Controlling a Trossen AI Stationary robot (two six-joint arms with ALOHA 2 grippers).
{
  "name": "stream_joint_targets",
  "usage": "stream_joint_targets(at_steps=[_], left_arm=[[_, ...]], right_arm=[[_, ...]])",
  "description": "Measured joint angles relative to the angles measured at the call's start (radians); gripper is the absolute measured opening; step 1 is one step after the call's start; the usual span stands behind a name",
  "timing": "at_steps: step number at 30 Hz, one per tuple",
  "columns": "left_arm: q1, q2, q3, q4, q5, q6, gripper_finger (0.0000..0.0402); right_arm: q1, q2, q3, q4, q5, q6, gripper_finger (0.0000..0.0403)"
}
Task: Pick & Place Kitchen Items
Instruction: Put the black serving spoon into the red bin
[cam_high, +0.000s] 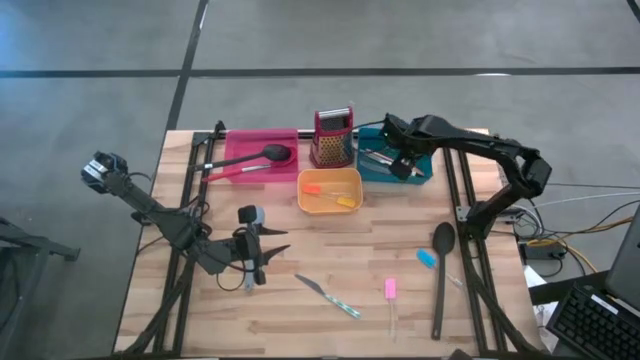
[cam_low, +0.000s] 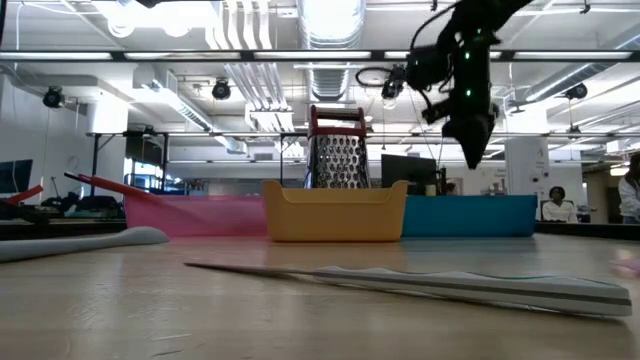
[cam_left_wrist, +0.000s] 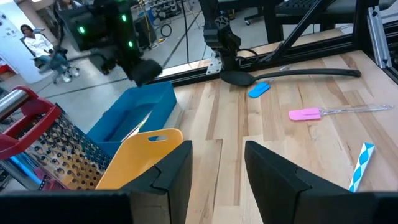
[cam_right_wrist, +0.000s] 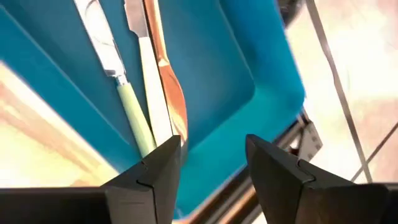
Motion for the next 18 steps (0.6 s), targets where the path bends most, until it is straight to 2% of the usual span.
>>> stream_joint_targets(at_steps=[7,18], left_arm=[[0.000,0.000,0.000,0.000,0.000,0.000,0.0151],[0.000,0.000,0.000,0.000,0.000,-0.001,0.0151]], right_arm=[[0.050,-0.062,0.126,-0.123,0.000,0.070,0.0138],[0.208,-0.165,0.252,-0.132,0.000,0.164,0.0080]])
